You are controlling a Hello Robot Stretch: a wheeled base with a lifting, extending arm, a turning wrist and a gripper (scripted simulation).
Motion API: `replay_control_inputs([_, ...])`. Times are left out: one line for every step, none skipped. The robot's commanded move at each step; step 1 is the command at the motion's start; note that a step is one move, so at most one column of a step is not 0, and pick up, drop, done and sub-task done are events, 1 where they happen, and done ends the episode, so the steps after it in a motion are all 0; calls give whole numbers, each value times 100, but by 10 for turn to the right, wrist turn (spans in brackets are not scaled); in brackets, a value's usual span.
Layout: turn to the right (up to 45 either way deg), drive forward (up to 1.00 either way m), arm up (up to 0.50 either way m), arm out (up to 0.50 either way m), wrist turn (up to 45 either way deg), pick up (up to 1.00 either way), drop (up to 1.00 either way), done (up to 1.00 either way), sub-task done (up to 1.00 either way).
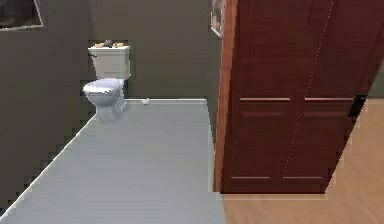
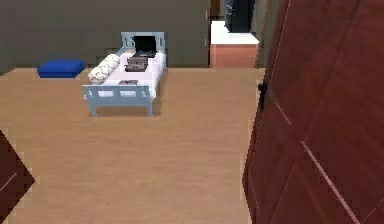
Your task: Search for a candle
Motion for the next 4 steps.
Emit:
replay_control_inputs([450,0,0,0,0,0,0,0,0])
replay_control_inputs([450,0,0,0,0,0,0,0,0])
replay_control_inputs([0,100,0,0,0,0,0,0,0])
replay_control_inputs([450,0,0,0,0,0,0,0,0])
